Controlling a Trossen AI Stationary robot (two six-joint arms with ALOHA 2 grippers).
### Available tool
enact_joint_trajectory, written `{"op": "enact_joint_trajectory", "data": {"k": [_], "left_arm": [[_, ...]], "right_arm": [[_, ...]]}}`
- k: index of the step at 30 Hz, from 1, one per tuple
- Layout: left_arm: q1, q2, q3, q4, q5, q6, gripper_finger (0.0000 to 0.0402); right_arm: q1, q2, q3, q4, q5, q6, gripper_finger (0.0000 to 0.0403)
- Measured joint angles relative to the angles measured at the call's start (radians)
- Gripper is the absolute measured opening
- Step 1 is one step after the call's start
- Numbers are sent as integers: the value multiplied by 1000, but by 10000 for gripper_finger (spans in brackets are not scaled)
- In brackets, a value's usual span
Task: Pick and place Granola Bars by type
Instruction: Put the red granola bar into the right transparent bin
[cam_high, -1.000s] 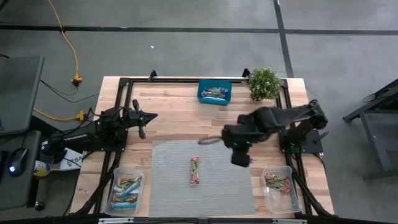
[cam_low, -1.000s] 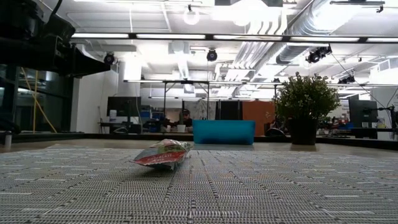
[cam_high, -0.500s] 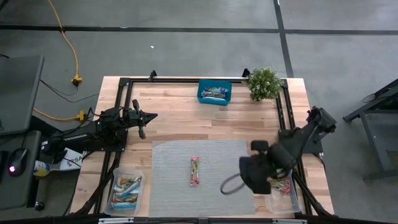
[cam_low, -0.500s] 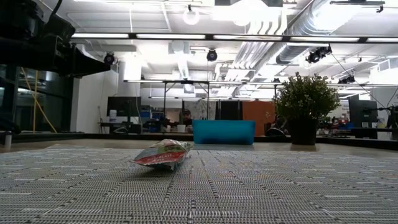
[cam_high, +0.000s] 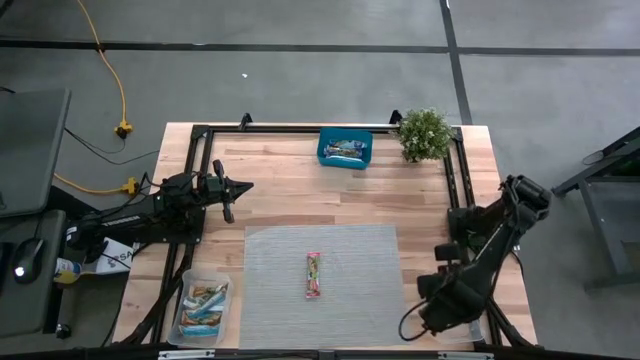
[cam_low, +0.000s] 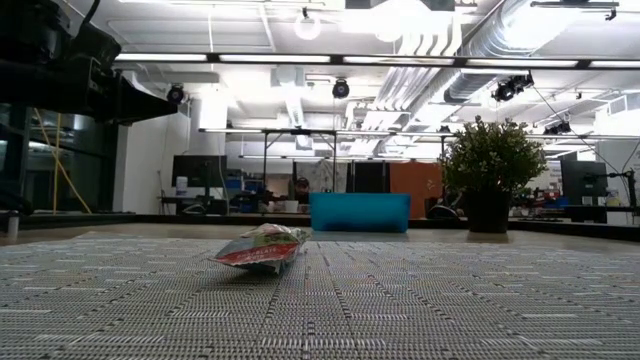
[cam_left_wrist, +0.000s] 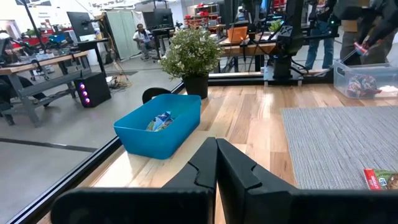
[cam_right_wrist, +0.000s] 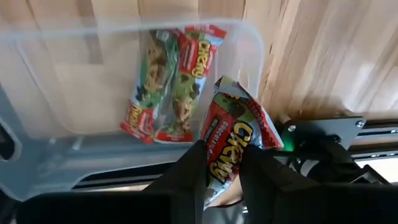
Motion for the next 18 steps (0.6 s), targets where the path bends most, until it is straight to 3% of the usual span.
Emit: {"op": "enact_joint_trajectory", "data": {"k": [9,18], "left_arm": [[0,0,0,0,0,0,1],[0,0,0,0,0,0,1]], "right_arm": [[95,0,-65,92,68,-103,71],[154,0,-70,293,121,-165,71]]}}
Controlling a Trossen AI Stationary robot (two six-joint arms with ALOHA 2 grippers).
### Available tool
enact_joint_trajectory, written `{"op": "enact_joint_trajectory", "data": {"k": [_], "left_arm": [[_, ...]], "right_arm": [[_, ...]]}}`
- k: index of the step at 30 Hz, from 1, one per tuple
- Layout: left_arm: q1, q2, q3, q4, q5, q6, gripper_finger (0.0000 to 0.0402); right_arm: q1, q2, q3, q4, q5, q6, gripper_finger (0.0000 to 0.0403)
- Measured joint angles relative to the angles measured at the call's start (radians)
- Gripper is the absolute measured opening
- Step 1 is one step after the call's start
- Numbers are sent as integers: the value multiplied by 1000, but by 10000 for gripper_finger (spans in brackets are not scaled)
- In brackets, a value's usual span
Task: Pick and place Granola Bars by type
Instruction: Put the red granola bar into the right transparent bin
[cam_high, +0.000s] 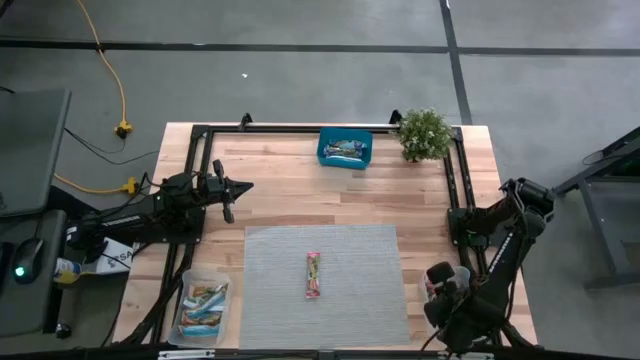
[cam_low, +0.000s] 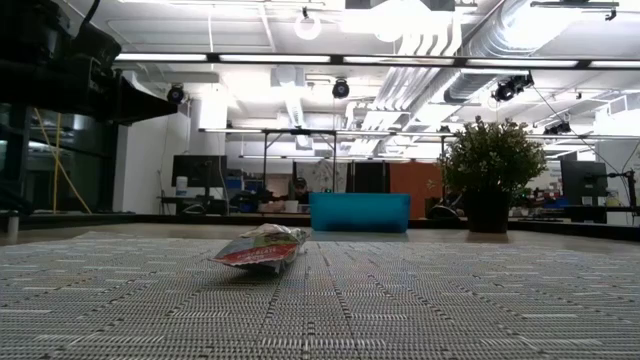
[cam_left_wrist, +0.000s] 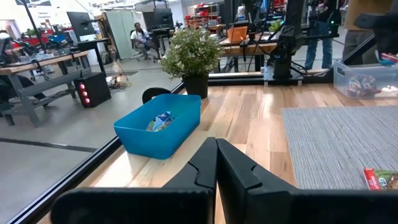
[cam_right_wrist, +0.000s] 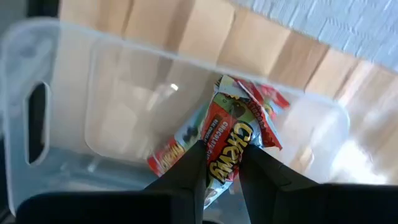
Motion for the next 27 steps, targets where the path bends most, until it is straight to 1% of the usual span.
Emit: {"op": "enact_joint_trajectory", "data": {"k": [6,22,27], "left_arm": [[0,0,0,0,0,0,1],[0,0,0,0,0,0,1],[0,0,0,0,0,0,1]], "right_arm": [[25,0,0,93,20,-34,71],[82,0,0,106,25,-106,72],[82,0,0,105,12,-76,86]]}}
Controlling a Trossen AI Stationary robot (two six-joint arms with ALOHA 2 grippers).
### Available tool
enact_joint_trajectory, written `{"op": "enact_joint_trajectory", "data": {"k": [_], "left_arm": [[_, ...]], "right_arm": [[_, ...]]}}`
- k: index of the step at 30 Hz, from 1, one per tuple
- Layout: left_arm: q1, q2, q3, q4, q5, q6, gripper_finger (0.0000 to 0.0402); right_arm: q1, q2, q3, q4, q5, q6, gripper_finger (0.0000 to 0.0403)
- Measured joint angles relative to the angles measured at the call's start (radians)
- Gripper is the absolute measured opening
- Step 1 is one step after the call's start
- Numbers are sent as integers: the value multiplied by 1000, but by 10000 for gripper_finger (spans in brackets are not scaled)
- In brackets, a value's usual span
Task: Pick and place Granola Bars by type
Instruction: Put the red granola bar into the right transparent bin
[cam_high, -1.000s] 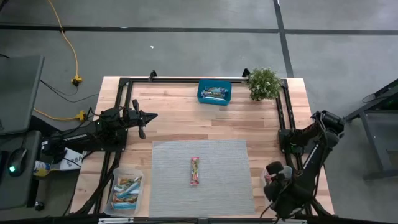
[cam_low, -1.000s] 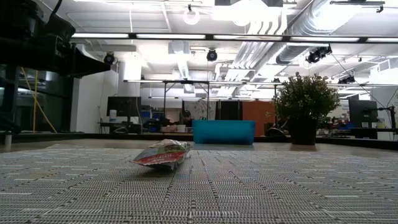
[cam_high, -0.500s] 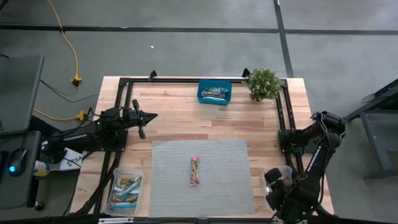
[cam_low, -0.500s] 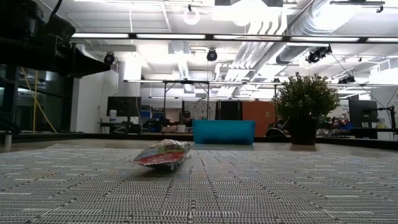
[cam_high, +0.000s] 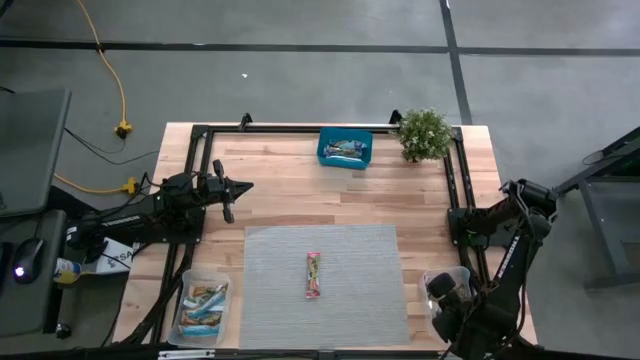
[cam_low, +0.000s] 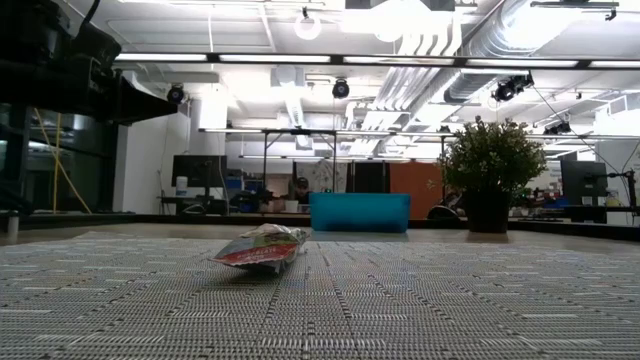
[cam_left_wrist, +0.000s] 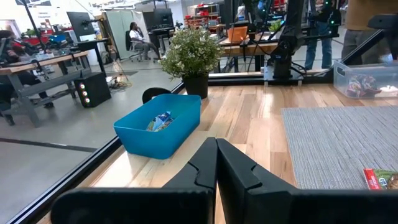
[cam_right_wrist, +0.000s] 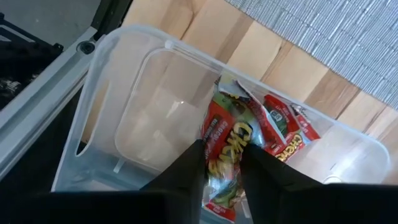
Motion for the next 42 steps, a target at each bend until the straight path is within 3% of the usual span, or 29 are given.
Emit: {"op": "enact_joint_trajectory", "data": {"k": [13,20,28,34,42], "left_arm": [[0,0,0,0,0,0,1],[0,0,0,0,0,0,1],[0,0,0,0,0,0,1],[0,0,0,0,0,0,1],[0,0,0,0,0,0,1]], "right_arm": [[-20,0,1,-63,-44,113,182],[-94,0,88,-167,-101,90,189],[-213,0,258,-167,-85,78,189],[-318,0,335,-47,-17,349,190],[-446,2,285,402,173,706,190]]}}
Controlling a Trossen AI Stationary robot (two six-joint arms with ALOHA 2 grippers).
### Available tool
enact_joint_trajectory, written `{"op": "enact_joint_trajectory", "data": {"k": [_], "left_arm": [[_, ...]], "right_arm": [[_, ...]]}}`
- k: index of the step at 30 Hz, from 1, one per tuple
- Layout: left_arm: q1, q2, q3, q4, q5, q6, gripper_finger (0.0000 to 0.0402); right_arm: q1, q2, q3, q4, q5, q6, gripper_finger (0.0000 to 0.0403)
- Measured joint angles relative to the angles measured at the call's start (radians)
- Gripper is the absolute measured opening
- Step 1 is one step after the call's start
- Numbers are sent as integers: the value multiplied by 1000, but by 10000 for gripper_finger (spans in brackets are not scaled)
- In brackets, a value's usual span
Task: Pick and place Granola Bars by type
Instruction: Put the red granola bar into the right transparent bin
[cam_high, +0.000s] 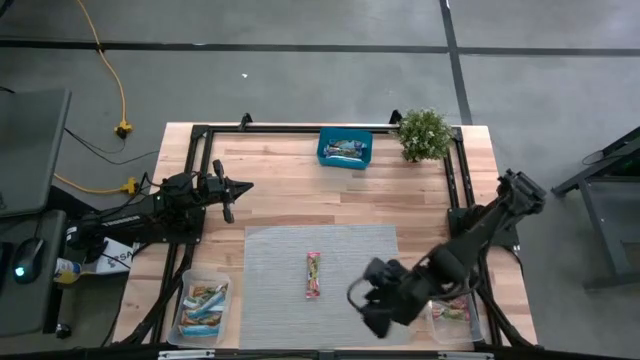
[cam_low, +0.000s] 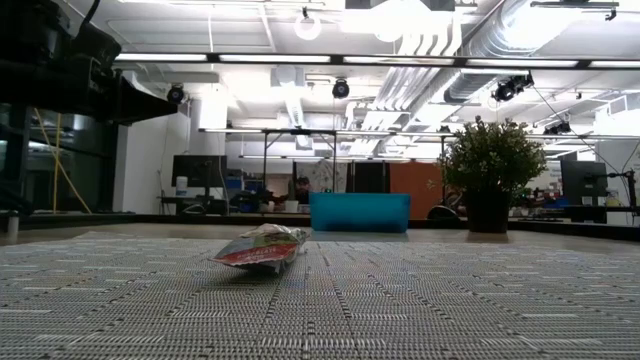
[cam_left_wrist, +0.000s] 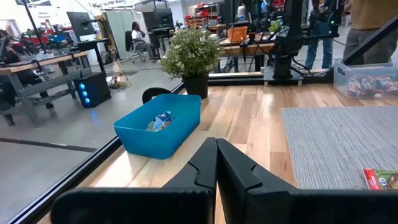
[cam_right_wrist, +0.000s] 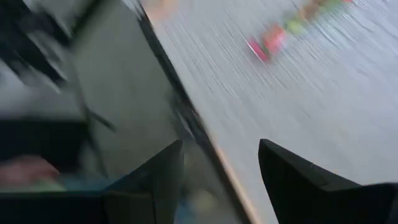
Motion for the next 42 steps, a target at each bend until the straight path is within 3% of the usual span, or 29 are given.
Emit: {"op": "enact_joint_trajectory", "data": {"k": [6,12,15,18,22,31,35,42], "left_arm": [[0,0,0,0,0,0,1],[0,0,0,0,0,0,1],[0,0,0,0,0,0,1],[0,0,0,0,0,0,1],[0,0,0,0,0,0,1],[0,0,0,0,0,0,1],[0,0,0,0,0,0,1],[0,0,0,0,0,0,1]], "right_arm": [[-69,1,-156,379,80,128,191],[-147,14,-293,679,120,139,191],[-186,59,-299,795,90,111,191],[-222,136,-223,819,49,55,191],[-266,248,-45,753,1,-27,191],[-328,451,333,237,-31,-19,191],[-343,499,404,57,-8,-19,191],[-364,541,411,-9,-43,-24,191]]}}
